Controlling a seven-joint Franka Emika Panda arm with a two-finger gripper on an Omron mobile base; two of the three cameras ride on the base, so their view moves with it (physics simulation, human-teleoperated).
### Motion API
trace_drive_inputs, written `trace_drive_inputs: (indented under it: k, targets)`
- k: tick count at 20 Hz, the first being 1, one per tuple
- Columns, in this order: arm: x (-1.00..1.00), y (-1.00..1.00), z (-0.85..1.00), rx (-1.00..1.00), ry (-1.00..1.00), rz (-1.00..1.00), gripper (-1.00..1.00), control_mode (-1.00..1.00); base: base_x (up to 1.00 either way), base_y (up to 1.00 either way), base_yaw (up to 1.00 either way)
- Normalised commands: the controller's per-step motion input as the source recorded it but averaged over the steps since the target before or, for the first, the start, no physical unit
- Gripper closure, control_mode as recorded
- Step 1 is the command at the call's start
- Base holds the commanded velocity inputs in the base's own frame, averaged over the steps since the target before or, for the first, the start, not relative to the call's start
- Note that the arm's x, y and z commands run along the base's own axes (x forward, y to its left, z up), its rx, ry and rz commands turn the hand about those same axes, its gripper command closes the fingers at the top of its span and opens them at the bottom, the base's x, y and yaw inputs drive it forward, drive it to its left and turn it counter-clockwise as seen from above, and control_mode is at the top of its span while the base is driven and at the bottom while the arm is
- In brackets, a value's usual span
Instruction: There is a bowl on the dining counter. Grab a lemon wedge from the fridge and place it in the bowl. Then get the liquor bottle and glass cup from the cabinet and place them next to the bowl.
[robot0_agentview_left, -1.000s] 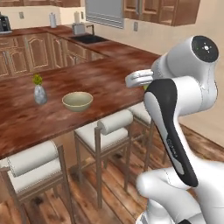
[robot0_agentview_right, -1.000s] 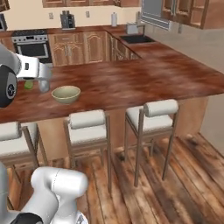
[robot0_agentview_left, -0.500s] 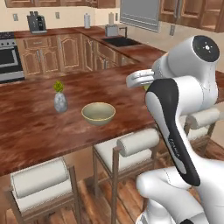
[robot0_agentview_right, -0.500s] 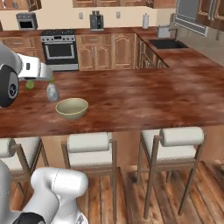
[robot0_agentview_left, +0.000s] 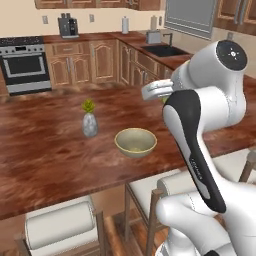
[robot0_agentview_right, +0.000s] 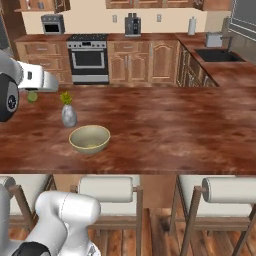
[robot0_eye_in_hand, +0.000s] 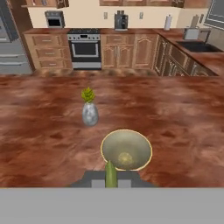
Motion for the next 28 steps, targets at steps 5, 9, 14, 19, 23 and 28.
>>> trace_drive_inputs:
  k: [5, 9, 14, 19, 23, 28]
  targets:
    - [0.15, -0.05, -0.08, 0.01, 0.05, 0.03, 1.00, -1.00, 0.74, -0.09, 0.12]
    - [0.91, -0.29, -0.48, 0.01, 0.31, 0.09, 1.00, -1.00, 0.00, 0.00, 0.00]
    - [0.99, -0.28, -0.62, 0.00, 0.30, 0.06, 1.00, -1.00, 0.00, 0.00, 0.00]
    - [0.94, -0.03, -0.71, 0.00, 0.27, 0.03, 1.00, -1.00, 0.00, 0.00, 0.00]
    - [0.70, 0.00, -0.70, 0.00, 0.21, 0.01, 1.00, -1.00, 0.00, 0.00, 0.00]
    - [0.56, 0.06, -0.72, 0.00, 0.10, 0.00, 1.00, -1.00, 0.00, 0.00, 0.00]
